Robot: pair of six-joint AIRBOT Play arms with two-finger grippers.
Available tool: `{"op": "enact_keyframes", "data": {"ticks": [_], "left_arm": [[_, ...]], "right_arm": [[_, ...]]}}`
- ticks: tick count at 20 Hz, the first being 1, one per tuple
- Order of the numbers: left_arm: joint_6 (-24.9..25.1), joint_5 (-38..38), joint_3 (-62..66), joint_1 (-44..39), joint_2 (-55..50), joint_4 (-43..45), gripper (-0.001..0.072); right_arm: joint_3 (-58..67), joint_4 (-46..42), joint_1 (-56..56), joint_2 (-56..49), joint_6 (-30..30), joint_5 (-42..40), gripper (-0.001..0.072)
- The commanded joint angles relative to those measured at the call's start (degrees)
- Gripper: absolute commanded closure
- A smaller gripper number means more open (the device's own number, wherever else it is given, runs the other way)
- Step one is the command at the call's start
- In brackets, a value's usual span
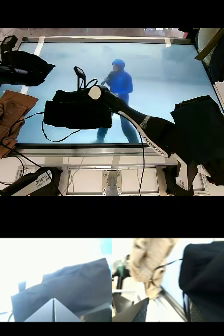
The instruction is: Fold the clothes and pants, and hang the long-sleeved shirts on hangers.
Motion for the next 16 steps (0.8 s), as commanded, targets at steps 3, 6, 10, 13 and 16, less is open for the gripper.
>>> {"op": "enact_keyframes", "data": {"ticks": [3,6,10,13,16], "left_arm": [[0.13,-0.83,-0.04,1.73,0.85,0.11,0.069],[0.13,-0.83,-0.04,1.73,0.85,0.11,0.0689],[0.13,-0.83,-0.04,1.73,0.85,0.11,0.069],[0.11,-0.85,-0.04,1.73,0.85,0.11,0.0689],[0.07,-0.83,-0.04,1.73,0.83,0.09,0.0689]], "right_arm": [[4.59,-3.41,-3.08,0.94,-5.29,11.28,0.0158],[4.24,-18.27,-11.19,4.98,-5.38,30.45,0.0159],[-4.63,-27.52,-21.09,8.07,-9.97,42.58,0.016],[-15.93,-18.95,-26.69,8.07,-13.64,32.92,0.016],[-24.22,-2.14,-31.04,5.75,-17.18,21.62,0.0158]]}}
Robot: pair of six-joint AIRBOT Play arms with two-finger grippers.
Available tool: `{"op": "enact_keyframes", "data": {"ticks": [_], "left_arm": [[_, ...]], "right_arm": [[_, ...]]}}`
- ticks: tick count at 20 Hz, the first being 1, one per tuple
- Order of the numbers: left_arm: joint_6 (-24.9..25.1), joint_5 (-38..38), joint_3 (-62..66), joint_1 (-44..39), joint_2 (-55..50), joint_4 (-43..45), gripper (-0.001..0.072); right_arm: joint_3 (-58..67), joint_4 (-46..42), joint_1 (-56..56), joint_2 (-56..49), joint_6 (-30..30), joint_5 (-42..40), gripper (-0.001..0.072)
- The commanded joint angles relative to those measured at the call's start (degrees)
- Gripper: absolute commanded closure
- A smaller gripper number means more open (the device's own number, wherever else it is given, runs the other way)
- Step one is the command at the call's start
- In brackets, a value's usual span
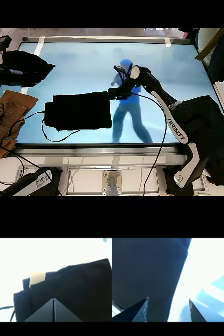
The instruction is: Fold the clothes and pants, and hang the long-sleeved shirts on hangers.
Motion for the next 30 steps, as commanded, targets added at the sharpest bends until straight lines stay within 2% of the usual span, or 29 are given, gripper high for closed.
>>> {"op": "enact_keyframes", "data": {"ticks": [1,4,9,15,16,17,18,20,22,27,30], "left_arm": [[-0.26,0.0,0.0,0.07,0.04,-0.02,0.0689],[-0.46,-0.02,0.0,0.07,0.04,-0.04,0.0689],[-0.46,-0.07,0.0,0.07,0.04,-0.46,0.0689],[-0.44,-0.24,0.0,0.07,0.04,-0.44,0.0689],[-0.42,-0.24,0.0,0.07,0.04,-0.44,0.0689],[-0.44,-0.24,0.0,0.07,0.04,-0.44,0.0689],[-0.42,-0.24,0.0,0.07,0.04,-0.42,0.0689],[-0.42,-0.24,0.0,0.07,0.04,-0.39,0.0689],[-0.42,-0.22,0.0,0.07,0.04,-0.42,0.0689],[-0.42,-0.22,0.0,0.07,0.04,-0.42,0.069],[-0.42,-0.2,0.0,0.07,0.04,-0.42,0.0689]], "right_arm": [[-8.11,17.33,-5.2,-2.69,-6.67,-8.72,0.0158],[-8.09,26.64,-4.85,-7.19,-9.7,-8.79,0.0156],[-7.91,30.88,2.01,-10.93,-9.51,-8.44,0.016],[-7.91,38.97,10.58,-11.19,-13.66,-8.52,0.0166],[-7.91,39.65,10.95,-11.17,-13.86,-9.16,0.0334],[-7.91,40.54,10.88,-11.13,-14.29,-9.31,0.0664],[-7.45,41.09,9.97,-11.02,-14.45,-8.81,0.0701],[-5.2,39.65,6.54,-9.86,-14.45,-6.47,0.0702],[-2.99,34.36,1.2,-6.6,-13.9,-1.9,0.0703],[-2.6,14.19,-18.21,7.26,-4.76,11.34,0.0707],[-2.6,7.15,-32.44,17.03,-1.86,13.53,0.0707]]}}
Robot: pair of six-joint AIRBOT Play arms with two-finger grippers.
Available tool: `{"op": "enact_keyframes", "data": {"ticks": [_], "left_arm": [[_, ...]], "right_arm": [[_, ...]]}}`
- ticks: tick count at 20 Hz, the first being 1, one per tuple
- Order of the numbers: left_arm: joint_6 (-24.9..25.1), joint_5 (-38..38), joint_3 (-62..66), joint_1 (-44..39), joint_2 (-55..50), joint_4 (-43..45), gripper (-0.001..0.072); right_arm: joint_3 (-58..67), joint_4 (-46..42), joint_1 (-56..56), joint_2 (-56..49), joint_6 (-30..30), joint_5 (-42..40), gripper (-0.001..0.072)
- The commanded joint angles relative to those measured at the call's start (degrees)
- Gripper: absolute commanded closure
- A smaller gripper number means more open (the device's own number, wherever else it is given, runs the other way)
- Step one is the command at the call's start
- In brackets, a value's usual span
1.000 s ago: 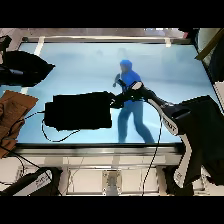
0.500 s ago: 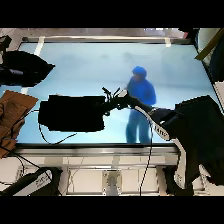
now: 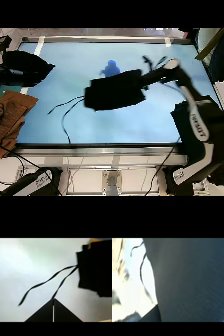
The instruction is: Fold the clothes and pants, and hang the long-sleeved shirts on hangers.
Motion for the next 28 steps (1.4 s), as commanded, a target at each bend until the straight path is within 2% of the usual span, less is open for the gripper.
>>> {"op": "enact_keyframes", "data": {"ticks": [1,5,8,10,15,18,19,20,21,22,24,25,26,27,28], "left_arm": [[0.02,0.07,0.0,0.07,0.02,0.02,0.0689],[0.0,1.25,0.0,0.07,0.02,0.02,0.0689],[-0.04,2.82,0.0,0.07,0.02,0.0,0.0689],[-0.44,3.48,0.0,0.07,0.02,0.0,0.0689],[-2.8,3.78,0.0,0.07,0.02,0.0,0.0689],[-3.5,3.78,0.0,0.07,0.02,-0.02,0.0689],[-3.91,3.78,0.0,0.04,0.02,-0.02,0.0689],[-4.04,3.78,0.0,0.04,0.02,-0.02,0.0689],[-4.85,3.78,0.0,0.04,0.02,-0.02,0.0689],[-5.2,3.76,0.0,0.04,0.02,-0.02,0.0689],[-5.18,3.78,0.0,0.04,0.02,0.0,0.0689],[-5.16,3.78,0.0,0.04,0.02,0.0,0.0689],[-5.16,3.8,0.0,0.04,0.02,0.0,0.0689],[-5.16,3.8,0.0,0.04,0.02,-0.02,0.0689],[-5.16,3.78,0.0,0.04,0.02,-0.04,0.0689]], "right_arm": [[0.22,-12.04,-16.87,11.52,4.68,5.64,0.0709],[0.22,-24.15,-36.81,23.3,5.35,16.37,0.0709],[0.2,-26.67,-51.82,29.03,3.61,23.74,0.071],[-0.52,-32.15,-59.01,30.86,2.58,28.65,0.0709],[-16.09,-38.73,-62.82,33.42,1.95,28.57,0.0708],[-27.12,-53.27,-63.08,33.79,2.03,27.04,0.0702],[-29.59,-55.91,-63.45,34.14,2.16,24.87,0.067],[-31.02,-55.8,-63.93,34.77,2.14,22.25,0.0466],[-31.08,-55.67,-64.17,35.26,2.4,20.33,0.0212],[-30.27,-56.02,-64.37,35.69,2.58,19.28,0.0102],[-25.66,-55.87,-64.37,35.69,3.04,19.61,0.0097],[-21.9,-54.86,-64.35,35.69,5.09,19.23,0.0098],[-18.08,-51.41,-64.35,35.69,6.54,18.6,0.01],[-14.14,-43.91,-64.32,35.74,6.67,17.77,0.0106],[-11.74,-33.48,-63.82,36.13,6.19,16.96,0.0155]]}}
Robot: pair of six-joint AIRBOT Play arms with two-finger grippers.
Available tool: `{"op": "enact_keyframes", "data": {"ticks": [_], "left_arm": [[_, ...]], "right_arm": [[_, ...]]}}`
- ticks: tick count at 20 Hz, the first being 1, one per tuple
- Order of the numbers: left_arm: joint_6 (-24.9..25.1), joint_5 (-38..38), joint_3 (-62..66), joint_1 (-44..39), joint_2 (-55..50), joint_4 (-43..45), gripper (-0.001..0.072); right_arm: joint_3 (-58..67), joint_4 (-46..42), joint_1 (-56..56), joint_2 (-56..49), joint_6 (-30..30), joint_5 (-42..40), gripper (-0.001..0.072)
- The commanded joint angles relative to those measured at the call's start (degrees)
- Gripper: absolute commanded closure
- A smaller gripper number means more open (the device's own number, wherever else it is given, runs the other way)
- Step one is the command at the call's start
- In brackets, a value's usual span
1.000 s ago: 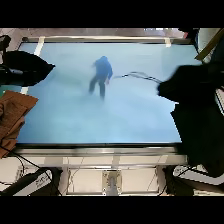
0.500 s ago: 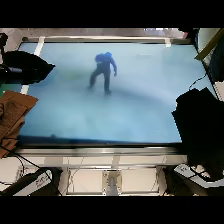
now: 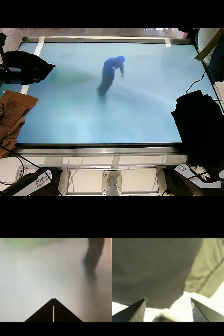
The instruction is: Fold the clothes and pants, and hang the long-sleeved shirts on hangers.
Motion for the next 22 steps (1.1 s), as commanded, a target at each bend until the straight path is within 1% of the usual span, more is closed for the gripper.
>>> {"op": "enact_keyframes", "data": {"ticks": [1,2,3,4,5,6,7,9,11,12,13,17,18,22], "left_arm": [[-0.2,0.02,0.0,0.04,0.02,-0.02,0.0689],[-0.22,0.02,0.0,0.04,0.02,-0.22,0.0689],[-0.2,0.02,0.0,0.04,0.02,-0.81,0.0689],[-0.2,0.02,0.0,0.04,0.02,-2.56,0.0689],[-0.2,0.02,0.0,0.04,0.02,-4.68,0.0689],[-0.17,0.02,0.0,0.02,0.02,-7.3,0.0689],[-0.17,0.04,0.0,-0.13,0.02,-8.9,0.0689],[-0.2,0.26,0.0,-0.96,0.0,-8.96,0.0689],[-0.2,0.17,0.0,-1.38,-0.04,-9.03,0.069],[-0.35,-0.2,0.0,-1.38,-0.02,-9.09,0.0689],[-1.33,-0.72,0.0,-1.38,-0.02,-9.22,0.0689],[-10.21,-4.31,0.0,-1.38,-0.04,-9.25,0.0689],[-11.37,-5.27,0.0,-1.36,-0.04,-9.22,0.0689],[-11.34,-5.75,0.0,-1.36,-0.04,-9.2,0.0689]], "right_arm": [[7.8,29.0,1.99,1.57,-2.14,-4.52,0.0222],[7.74,39.85,4.9,2.67,-5.99,-5.73,0.0337],[7.76,49.0,9.68,3.63,-9.92,-6.4,0.0571],[7.74,53.55,15.26,4.31,-13.77,-6.67,0.0693],[7.76,54.97,22.36,4.66,-16.44,-6.69,0.0702],[7.76,54.23,29.42,4.57,-18.71,-6.69,0.0701],[7.76,51.71,36.44,4.22,-20.31,-7.23,0.0702],[7.76,39.52,49.79,3.56,-20.61,-11.76,0.0702],[7.76,29.05,57.7,3.06,-20.52,-14.51,0.0701],[7.76,26.51,59.78,3.08,-19.82,-14.64,0.0701],[7.76,25.94,61.09,3.15,-17.07,-14.23,0.0701],[7.82,26.95,62.53,3.26,-16.41,-14.19,0.0701],[7.82,26.95,62.53,3.26,-16.41,-14.19,0.0701],[7.82,26.95,62.53,3.26,-16.41,-14.19,0.0701]]}}
